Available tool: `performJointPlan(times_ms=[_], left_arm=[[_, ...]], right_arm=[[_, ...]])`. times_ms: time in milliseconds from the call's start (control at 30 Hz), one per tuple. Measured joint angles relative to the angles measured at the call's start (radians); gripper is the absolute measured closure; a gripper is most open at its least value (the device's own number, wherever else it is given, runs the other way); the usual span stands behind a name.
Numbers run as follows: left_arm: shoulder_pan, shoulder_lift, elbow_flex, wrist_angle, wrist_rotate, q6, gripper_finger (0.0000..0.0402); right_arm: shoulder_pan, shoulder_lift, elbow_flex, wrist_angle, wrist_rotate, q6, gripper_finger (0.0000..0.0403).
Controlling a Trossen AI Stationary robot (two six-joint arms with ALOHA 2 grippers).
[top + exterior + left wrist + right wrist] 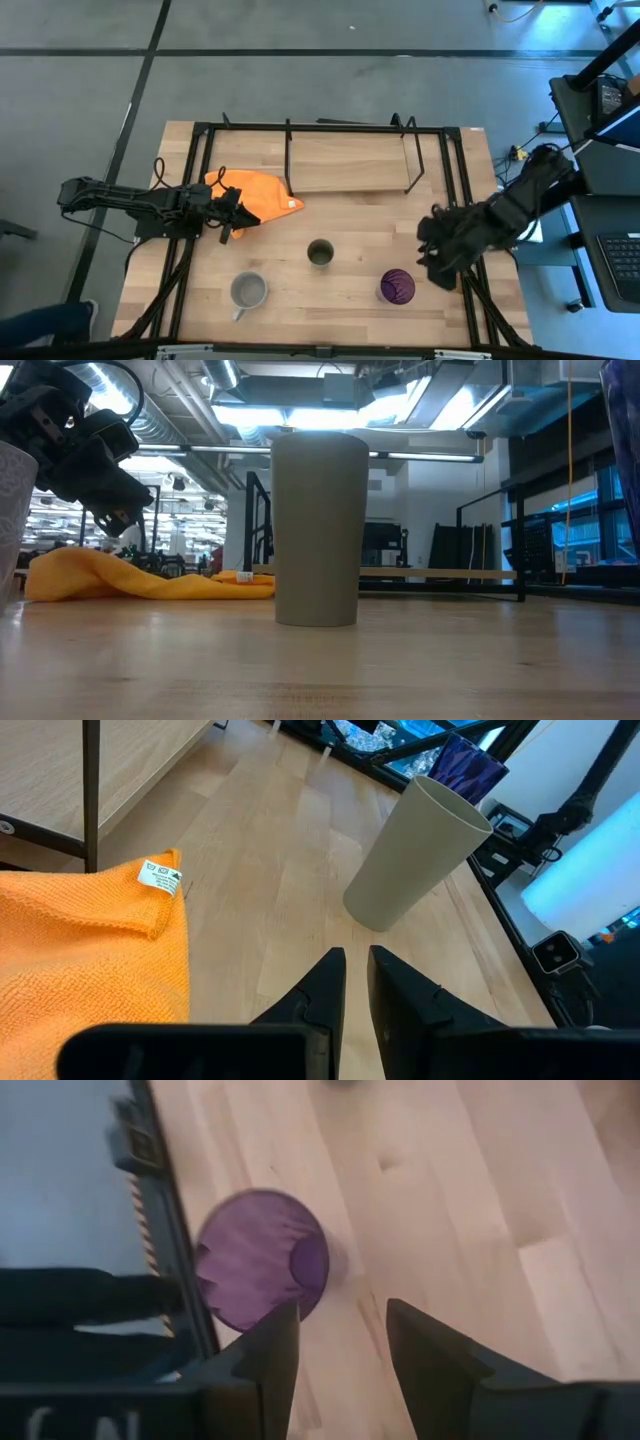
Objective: Stack small to large cups/mugs on shelf
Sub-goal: Put the violet cup on the shelf
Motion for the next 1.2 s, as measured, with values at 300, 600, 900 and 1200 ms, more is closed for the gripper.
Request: performJointPlan(times_ms=[300,600,900,1200], left_arm=[[0.0,0.0,0.0,0.0,0.0,0.0,0.036],[0.0,0.0,0.0,0.0,0.0,0.0,0.036],[0.0,0.0,0.0,0.0,0.0,0.0,0.036],[0.0,0.0,0.0,0.0,0.0,0.0,0.036]], right_arm=[[0.052,0.156,0.0,0.051,-0.023,0.101,0.0249],[0.053,0.244,0.0,0.077,-0.014,0.136,0.0249],[0.053,0.283,0.0,0.086,0.03,0.162,0.0249],[0.051,0.31,0.0,0.099,0.03,0.176,0.0249]])
